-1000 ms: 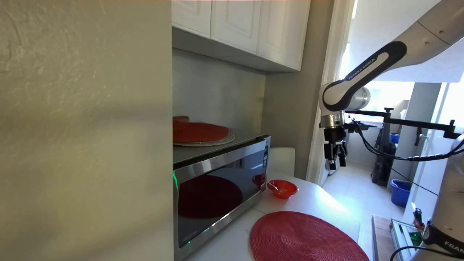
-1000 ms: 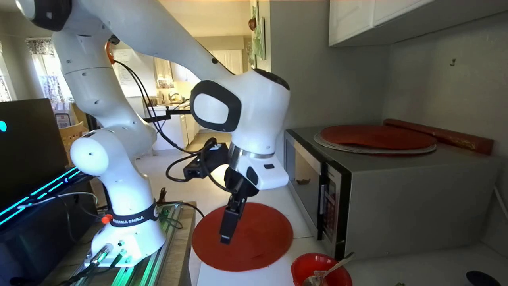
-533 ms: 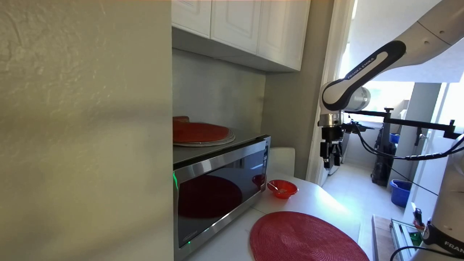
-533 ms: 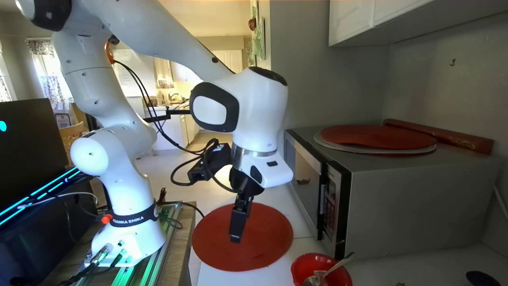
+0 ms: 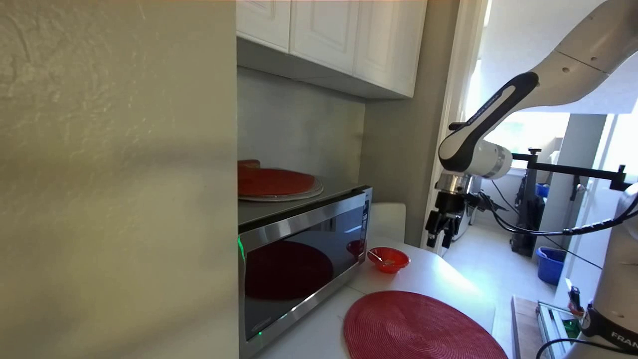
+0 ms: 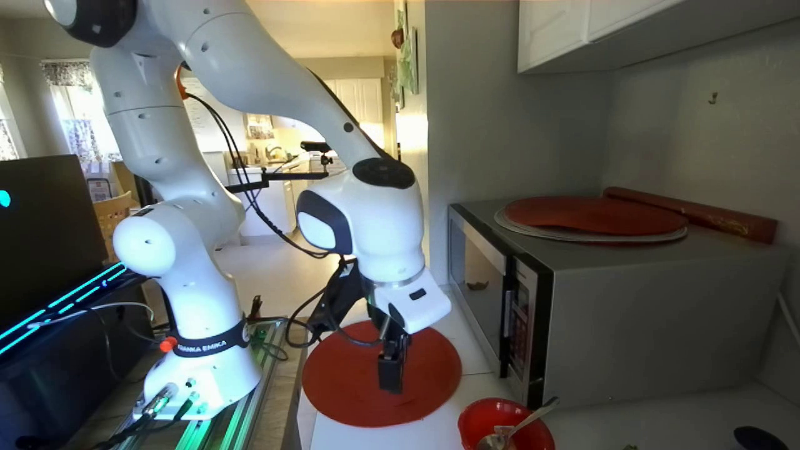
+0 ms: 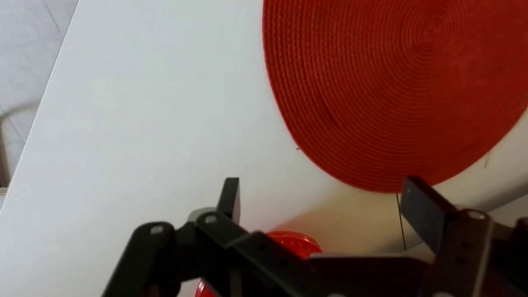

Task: Put the orange object on the microwave

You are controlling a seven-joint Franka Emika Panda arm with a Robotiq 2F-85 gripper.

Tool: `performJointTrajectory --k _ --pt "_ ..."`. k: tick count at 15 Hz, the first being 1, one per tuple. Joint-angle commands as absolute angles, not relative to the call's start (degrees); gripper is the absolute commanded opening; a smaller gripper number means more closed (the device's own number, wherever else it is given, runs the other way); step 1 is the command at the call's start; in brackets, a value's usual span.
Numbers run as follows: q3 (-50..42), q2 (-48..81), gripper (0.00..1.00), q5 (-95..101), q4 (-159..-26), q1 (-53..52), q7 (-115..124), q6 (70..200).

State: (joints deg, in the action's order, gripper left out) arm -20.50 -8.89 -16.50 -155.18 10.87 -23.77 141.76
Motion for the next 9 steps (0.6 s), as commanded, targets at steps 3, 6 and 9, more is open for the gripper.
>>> performJointTrajectory --k 3,6,9 --pt "-19.9 -8.8 1.0 -16.7 -155.2 11.6 -24.0 141.7" --pt "-19.9 -8.1 1.0 -16.9 -155.0 11.4 -25.1 141.4" --pt "-20.8 -6.0 1.0 -13.3 -154.1 12.4 -30.3 135.7"
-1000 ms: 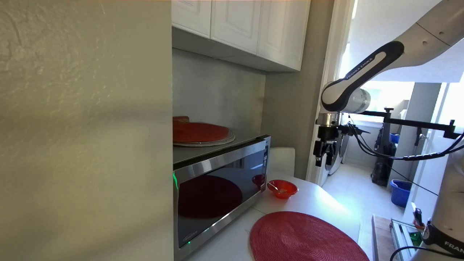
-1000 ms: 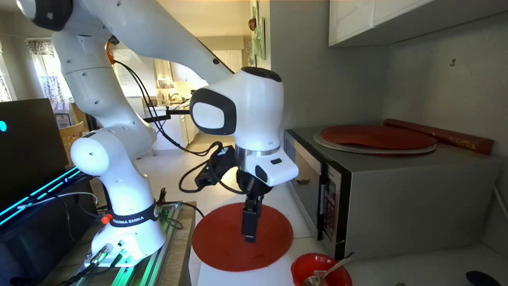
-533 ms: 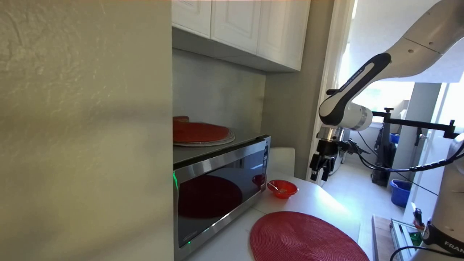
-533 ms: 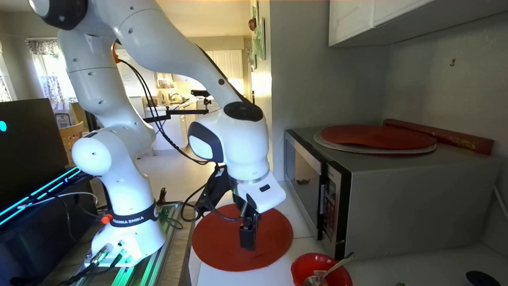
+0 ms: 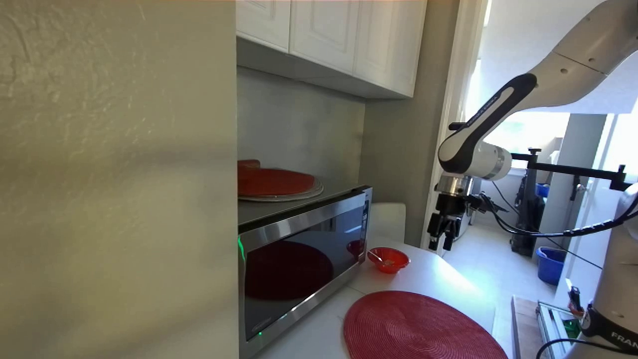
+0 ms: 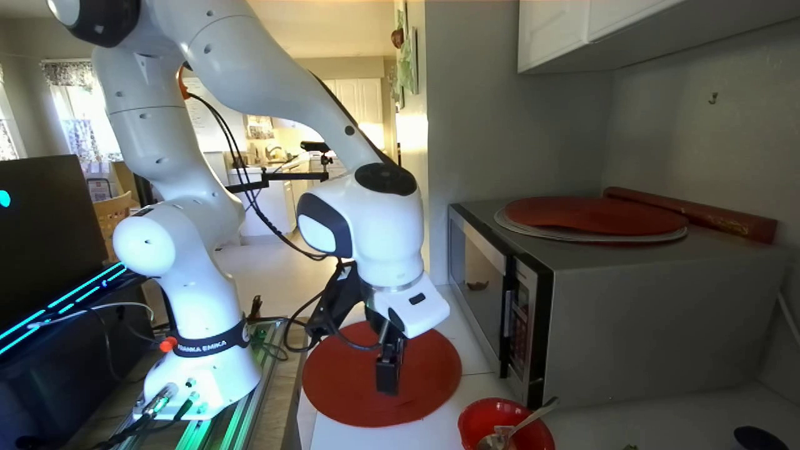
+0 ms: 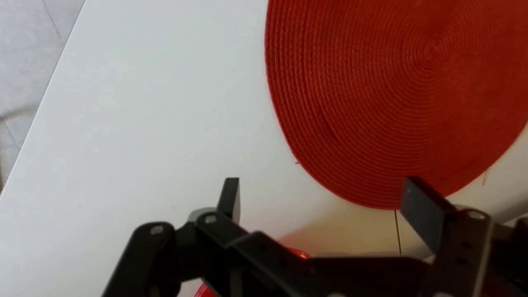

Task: Put the orange object on the microwave

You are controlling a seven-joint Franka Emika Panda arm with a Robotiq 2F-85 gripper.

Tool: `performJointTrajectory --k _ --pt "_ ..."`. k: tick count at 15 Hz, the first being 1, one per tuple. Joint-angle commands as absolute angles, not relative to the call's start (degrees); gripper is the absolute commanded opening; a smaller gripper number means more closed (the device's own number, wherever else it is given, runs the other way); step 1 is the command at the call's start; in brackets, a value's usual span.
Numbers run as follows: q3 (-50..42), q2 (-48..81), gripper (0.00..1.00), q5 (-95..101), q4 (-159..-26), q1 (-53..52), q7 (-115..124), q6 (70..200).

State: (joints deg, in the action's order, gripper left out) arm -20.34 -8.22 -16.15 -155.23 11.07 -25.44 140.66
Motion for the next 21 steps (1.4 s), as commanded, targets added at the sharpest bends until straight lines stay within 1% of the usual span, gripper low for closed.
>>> performJointTrajectory --k 1,4,5,13,16,21 --pt "-21.2 -6.0 1.0 -13.0 -154.5 12.7 -33.4 133.8" --pt "-22.4 -5.5 1.0 -14.9 -155.7 13.6 -46.3 131.2" --pt "-20.7 -6.3 1.0 -14.7 -155.6 13.5 -39.6 133.0" --pt "-20.4 -6.1 1.0 -14.7 -155.6 13.9 -40.4 132.8" --pt "-20.0 -3.0 1.0 -22.9 -156.9 12.0 -46.3 137.7" --pt "-17.3 3.1 1.0 -38.9 -156.2 11.5 -61.0 138.5"
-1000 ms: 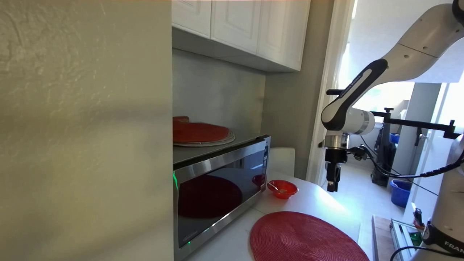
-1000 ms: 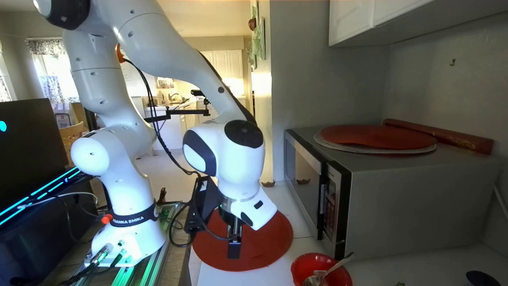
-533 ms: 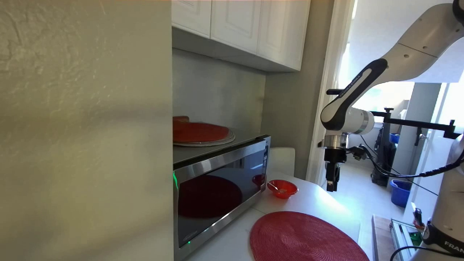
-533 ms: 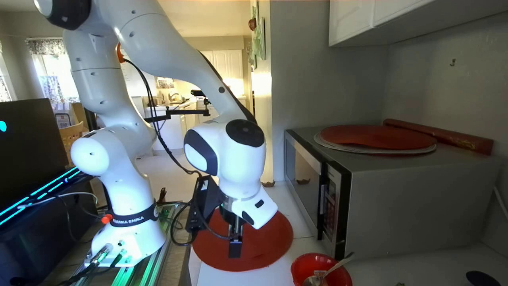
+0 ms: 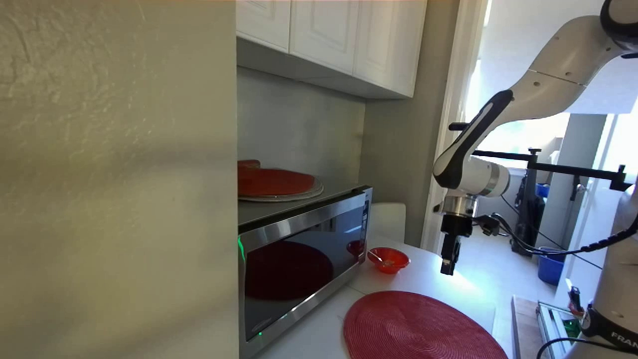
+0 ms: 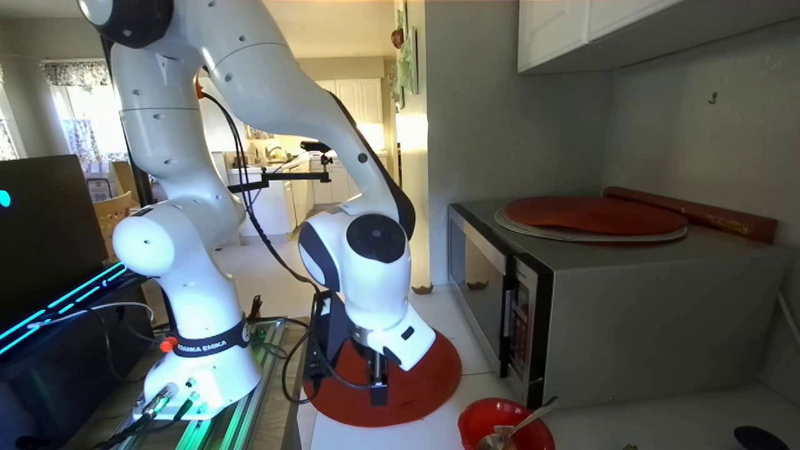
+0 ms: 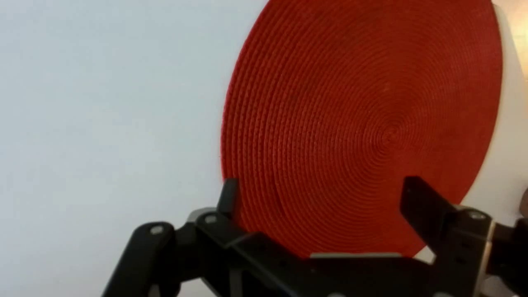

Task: Put the orange object on the microwave

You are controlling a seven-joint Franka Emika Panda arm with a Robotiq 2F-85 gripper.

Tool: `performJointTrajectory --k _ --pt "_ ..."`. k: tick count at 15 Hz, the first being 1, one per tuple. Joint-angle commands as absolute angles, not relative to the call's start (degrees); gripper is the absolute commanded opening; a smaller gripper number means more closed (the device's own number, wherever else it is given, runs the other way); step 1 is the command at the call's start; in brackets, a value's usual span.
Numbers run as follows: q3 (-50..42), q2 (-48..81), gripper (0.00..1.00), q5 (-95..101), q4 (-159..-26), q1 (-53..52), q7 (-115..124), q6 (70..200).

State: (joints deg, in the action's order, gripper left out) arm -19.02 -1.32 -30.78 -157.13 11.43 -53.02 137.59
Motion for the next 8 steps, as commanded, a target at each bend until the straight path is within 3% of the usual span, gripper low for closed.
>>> performJointTrajectory --k 1,8 --pt "-16.3 4.5 1.0 -42.1 -155.5 11.8 -64.4 138.3" --pt "-10.9 14.3 1.0 -58.8 -149.2 13.6 -84.6 140.0"
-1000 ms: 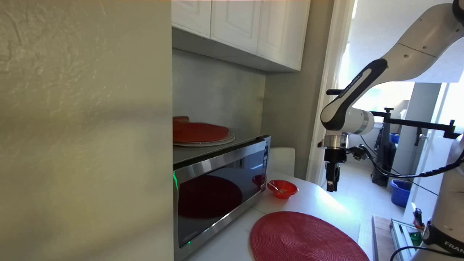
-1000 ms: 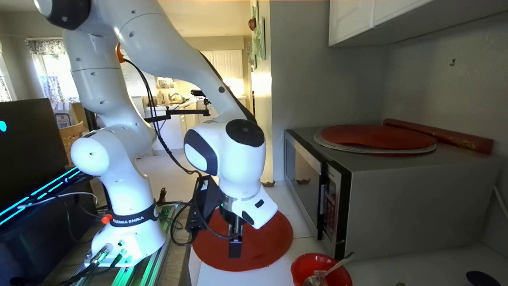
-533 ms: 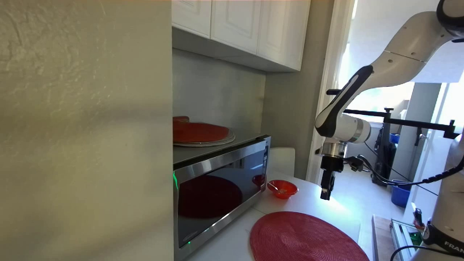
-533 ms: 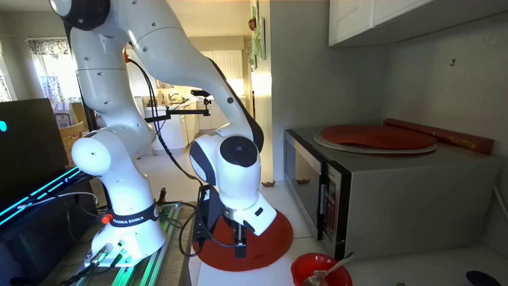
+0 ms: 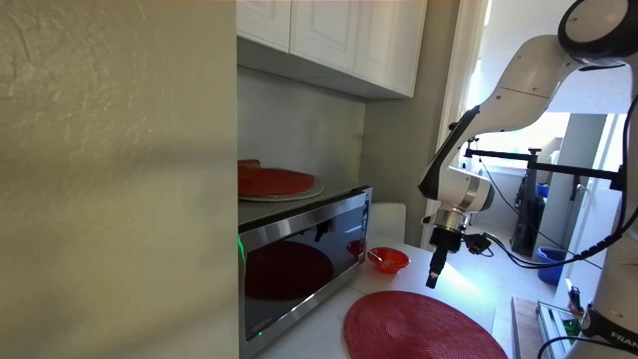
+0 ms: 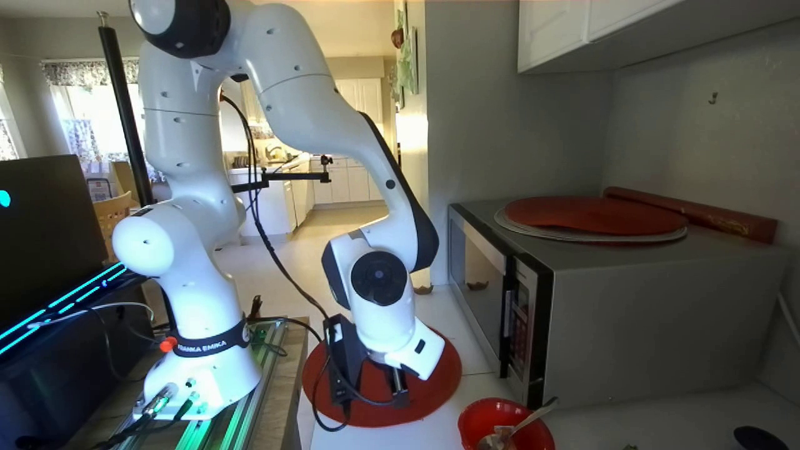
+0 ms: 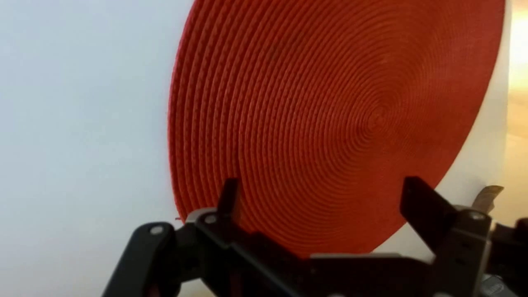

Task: Put the orange object on the microwave

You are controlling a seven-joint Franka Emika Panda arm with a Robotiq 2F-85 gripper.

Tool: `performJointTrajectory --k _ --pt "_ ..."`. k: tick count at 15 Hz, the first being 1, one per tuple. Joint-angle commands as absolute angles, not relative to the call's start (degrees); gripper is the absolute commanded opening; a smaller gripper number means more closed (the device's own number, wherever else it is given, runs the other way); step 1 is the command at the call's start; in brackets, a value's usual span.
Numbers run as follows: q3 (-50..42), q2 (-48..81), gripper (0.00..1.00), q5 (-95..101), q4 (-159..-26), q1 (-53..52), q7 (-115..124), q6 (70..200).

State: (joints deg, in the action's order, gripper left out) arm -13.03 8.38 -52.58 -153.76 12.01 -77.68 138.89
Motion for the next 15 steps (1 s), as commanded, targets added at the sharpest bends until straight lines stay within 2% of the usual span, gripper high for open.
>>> performJointTrajectory --k 1,9,15 --pt "-10.4 15.5 1.0 -60.7 -148.1 13.9 -86.4 140.4" --pt "-9.2 24.6 1.0 -64.7 -140.7 14.5 -88.1 143.3" --pt "-9.2 26.0 1.0 -63.3 -140.0 14.4 -87.2 144.0"
